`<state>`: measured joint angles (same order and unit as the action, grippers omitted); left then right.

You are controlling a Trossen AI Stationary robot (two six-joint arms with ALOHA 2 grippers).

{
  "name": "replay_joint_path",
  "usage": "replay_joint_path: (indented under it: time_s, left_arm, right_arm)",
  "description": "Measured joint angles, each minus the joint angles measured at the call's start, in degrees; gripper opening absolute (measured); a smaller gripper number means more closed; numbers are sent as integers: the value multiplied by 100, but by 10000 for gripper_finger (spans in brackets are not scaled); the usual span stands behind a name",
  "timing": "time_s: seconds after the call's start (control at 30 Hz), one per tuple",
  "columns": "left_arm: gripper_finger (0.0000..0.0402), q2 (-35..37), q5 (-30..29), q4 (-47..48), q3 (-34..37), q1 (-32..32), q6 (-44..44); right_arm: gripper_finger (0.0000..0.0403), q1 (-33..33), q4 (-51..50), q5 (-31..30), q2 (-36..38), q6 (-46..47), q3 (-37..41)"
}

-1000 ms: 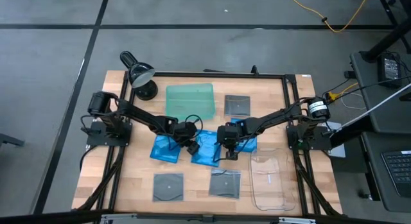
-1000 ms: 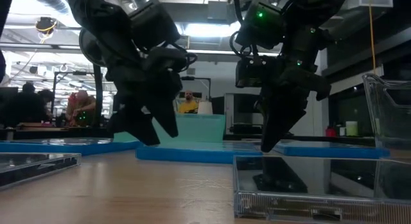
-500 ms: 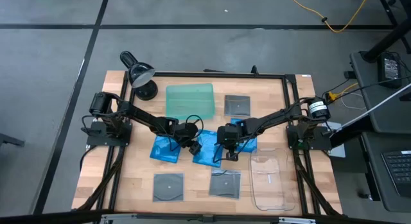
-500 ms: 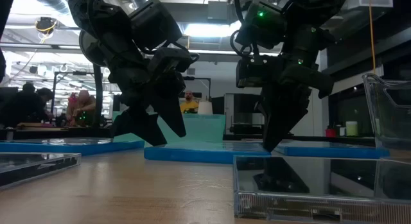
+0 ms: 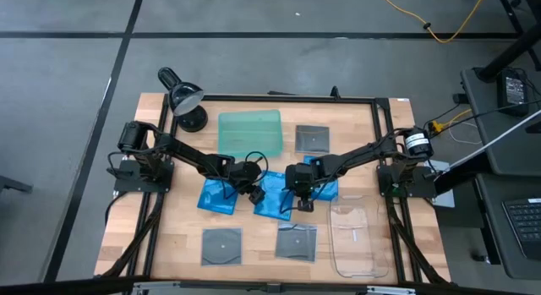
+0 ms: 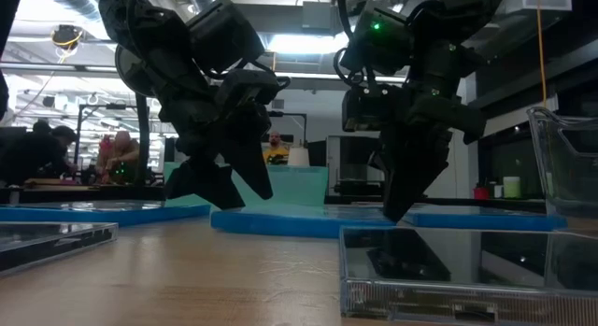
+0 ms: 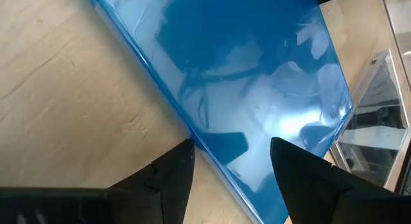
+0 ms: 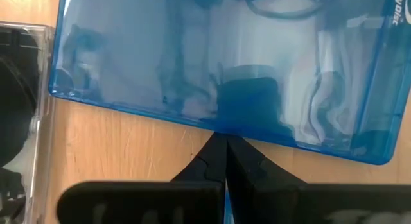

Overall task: Pick & place jewel cases by type
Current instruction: Put the middle blue CD case into the green bin

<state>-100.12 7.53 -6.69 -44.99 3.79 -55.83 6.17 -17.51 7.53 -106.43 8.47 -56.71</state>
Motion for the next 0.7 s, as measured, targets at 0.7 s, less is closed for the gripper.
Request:
replay_joint_path:
  time_s: [0.7]
  left_arm:
    - [142, 239, -23, -376, -35, -17, -66]
  right_arm:
    - [6, 3, 321, -31, -40, -112, -4]
